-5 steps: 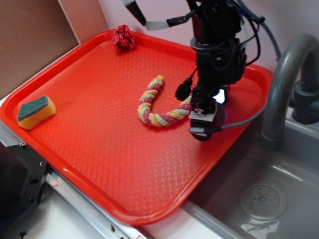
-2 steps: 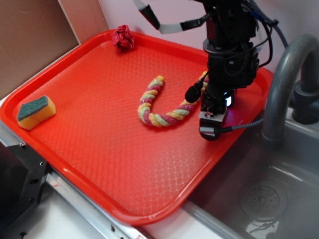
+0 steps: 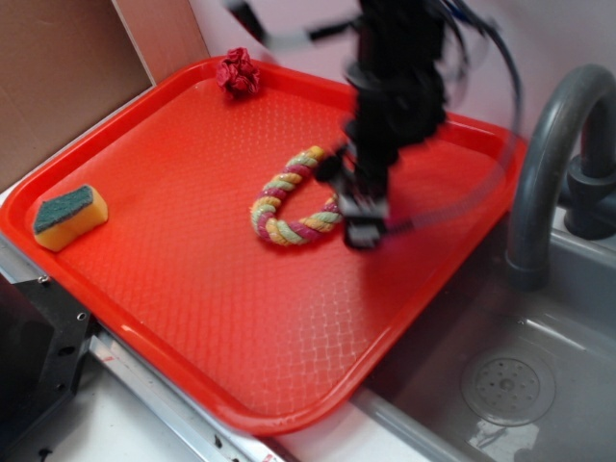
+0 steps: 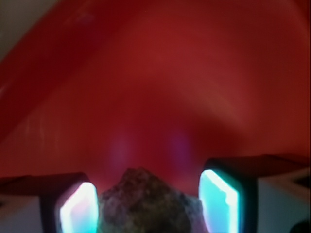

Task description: Grab the rock.

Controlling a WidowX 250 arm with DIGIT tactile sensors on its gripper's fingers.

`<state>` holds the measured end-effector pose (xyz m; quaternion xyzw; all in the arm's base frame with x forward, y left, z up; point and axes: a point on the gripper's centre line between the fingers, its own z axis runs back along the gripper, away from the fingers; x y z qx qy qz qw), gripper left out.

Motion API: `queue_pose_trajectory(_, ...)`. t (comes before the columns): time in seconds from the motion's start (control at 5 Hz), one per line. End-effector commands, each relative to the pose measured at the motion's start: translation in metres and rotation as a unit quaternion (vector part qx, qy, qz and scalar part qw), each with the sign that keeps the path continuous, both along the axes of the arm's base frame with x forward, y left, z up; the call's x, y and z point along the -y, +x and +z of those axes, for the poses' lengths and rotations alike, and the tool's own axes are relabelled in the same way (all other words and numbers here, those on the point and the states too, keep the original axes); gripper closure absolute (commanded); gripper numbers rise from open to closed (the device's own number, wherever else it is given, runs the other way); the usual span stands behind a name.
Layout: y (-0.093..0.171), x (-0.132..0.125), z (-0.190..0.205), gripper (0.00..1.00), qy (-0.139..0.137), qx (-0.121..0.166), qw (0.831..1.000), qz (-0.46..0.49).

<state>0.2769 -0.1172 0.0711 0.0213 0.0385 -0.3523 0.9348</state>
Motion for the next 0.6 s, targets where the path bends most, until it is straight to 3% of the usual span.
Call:
queue_pose_trajectory(0.0,-0.044,-0.041,0.116,1.0,-0.056,0.146,0.957,0.244)
queue_pose_trajectory(0.2,-0.073,-0.06,0.158,1.0,-0.087,0.171,0.911,0.364)
queue_pose_trajectory(0.4,-0.068,-0.06,0.154,1.0,-0.092,0.138,0.904,0.393)
